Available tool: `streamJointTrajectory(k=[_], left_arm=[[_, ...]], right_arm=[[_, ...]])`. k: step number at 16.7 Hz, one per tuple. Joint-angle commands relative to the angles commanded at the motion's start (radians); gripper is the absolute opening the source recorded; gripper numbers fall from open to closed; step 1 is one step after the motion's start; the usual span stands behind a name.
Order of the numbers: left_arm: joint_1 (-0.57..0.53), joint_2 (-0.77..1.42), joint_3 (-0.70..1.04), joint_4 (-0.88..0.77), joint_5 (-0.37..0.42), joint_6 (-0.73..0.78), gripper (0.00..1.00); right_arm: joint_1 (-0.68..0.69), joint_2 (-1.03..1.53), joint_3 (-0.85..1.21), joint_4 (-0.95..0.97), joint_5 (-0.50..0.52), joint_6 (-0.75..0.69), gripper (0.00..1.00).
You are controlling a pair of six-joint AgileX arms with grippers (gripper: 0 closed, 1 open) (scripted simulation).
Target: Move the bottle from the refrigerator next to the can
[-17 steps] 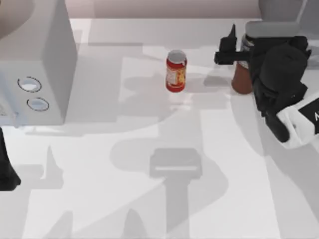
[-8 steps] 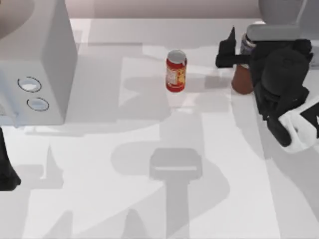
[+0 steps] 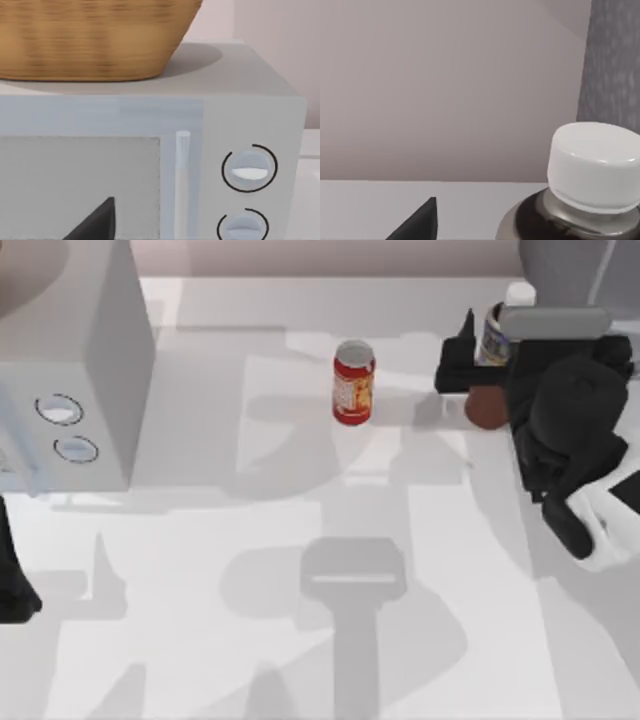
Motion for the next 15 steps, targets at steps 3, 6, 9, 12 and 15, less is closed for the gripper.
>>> streamJointTrajectory(k=[3,6,9,12,15], left_arm=[[0.000,0.000,0.000,0.000,0.000,0.000,1.00],[0.000,0.000,0.000,0.000,0.000,0.000,1.00],[0.000,0.000,0.000,0.000,0.000,0.000,1.00],[0.000,0.000,0.000,0.000,0.000,0.000,1.00],[0.000,0.000,0.000,0.000,0.000,0.000,1.00]], right_arm=[[-0.005,-0.030,-0.009,-0.015,-0.005,0.000,1.00],[-0.025,-0.155,-0.052,-0.079,-0.029,-0.001,1.00],[-0.059,-0.363,-0.128,-0.193,-0.070,-0.001,1.00],[-0.106,-0.630,-0.235,-0.347,-0.125,-0.001,1.00],[-0.165,-0.932,-0.361,-0.528,-0.187,0.000,1.00]])
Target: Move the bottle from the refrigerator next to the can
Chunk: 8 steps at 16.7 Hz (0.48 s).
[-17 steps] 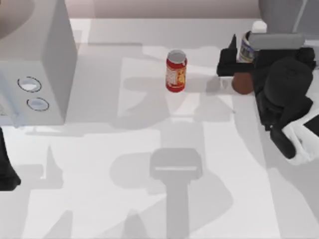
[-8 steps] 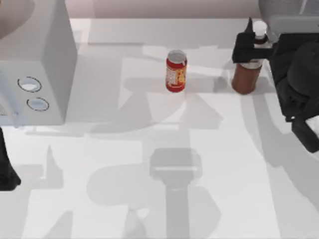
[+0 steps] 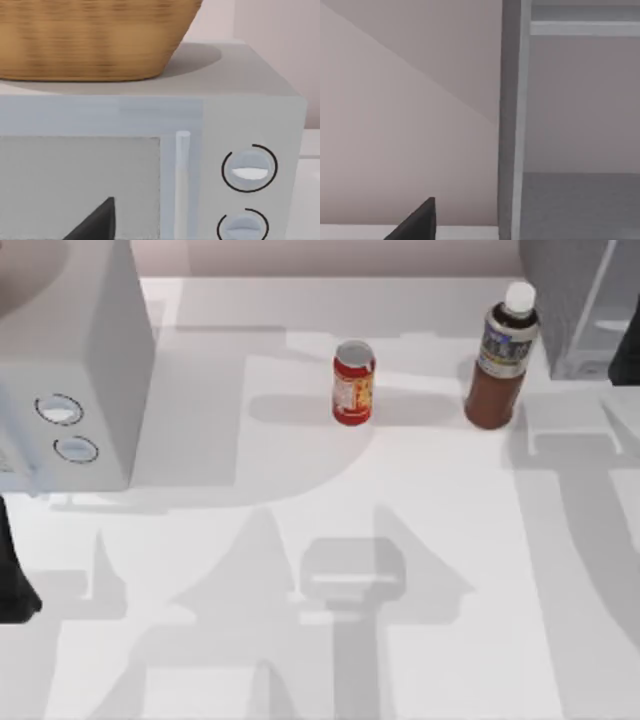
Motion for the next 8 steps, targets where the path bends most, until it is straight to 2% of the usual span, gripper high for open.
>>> streamJointTrajectory(k=[8], left_arm=[[0.000,0.000,0.000,0.000,0.000,0.000,1.00]], right_arm=[[-0.160,-0.792,-0.336,-0.483,-0.166,0.001,1.00]])
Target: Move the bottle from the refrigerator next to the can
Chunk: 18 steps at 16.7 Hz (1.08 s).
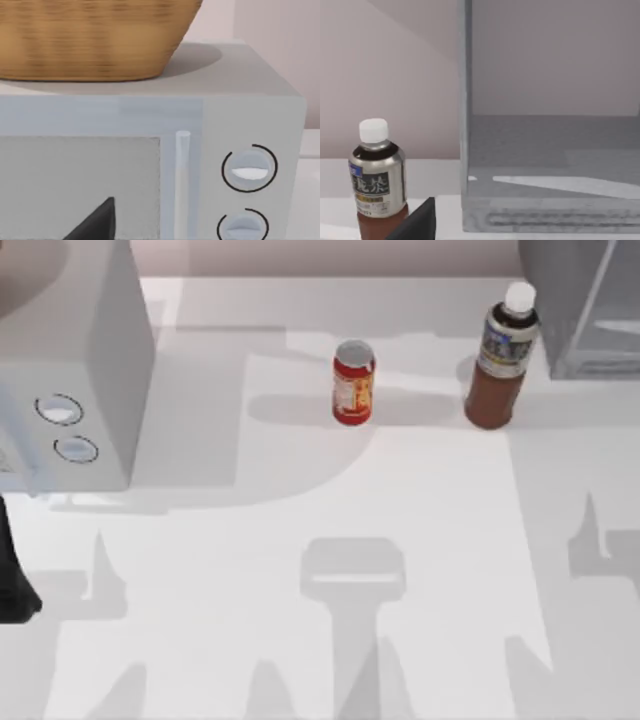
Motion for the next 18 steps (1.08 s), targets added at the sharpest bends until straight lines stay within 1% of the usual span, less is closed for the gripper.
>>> streamJointTrajectory(k=[3,6,14,16,18], left_arm=[[0.000,0.000,0.000,0.000,0.000,0.000,1.00],[0.000,0.000,0.000,0.000,0.000,0.000,1.00],[0.000,0.000,0.000,0.000,0.000,0.000,1.00],[0.000,0.000,0.000,0.000,0.000,0.000,1.00],[0.000,0.000,0.000,0.000,0.000,0.000,1.00]], right_arm=[[-0.044,-0.215,-0.088,-0.130,-0.048,0.000,1.00],[-0.073,-0.343,-0.140,-0.209,-0.078,0.000,1.00],[-0.078,-0.372,-0.149,-0.229,-0.084,-0.001,1.00],[-0.080,-0.399,-0.126,-0.262,-0.083,-0.002,1.00],[-0.082,-0.454,-0.081,-0.337,-0.081,-0.003,1.00]])
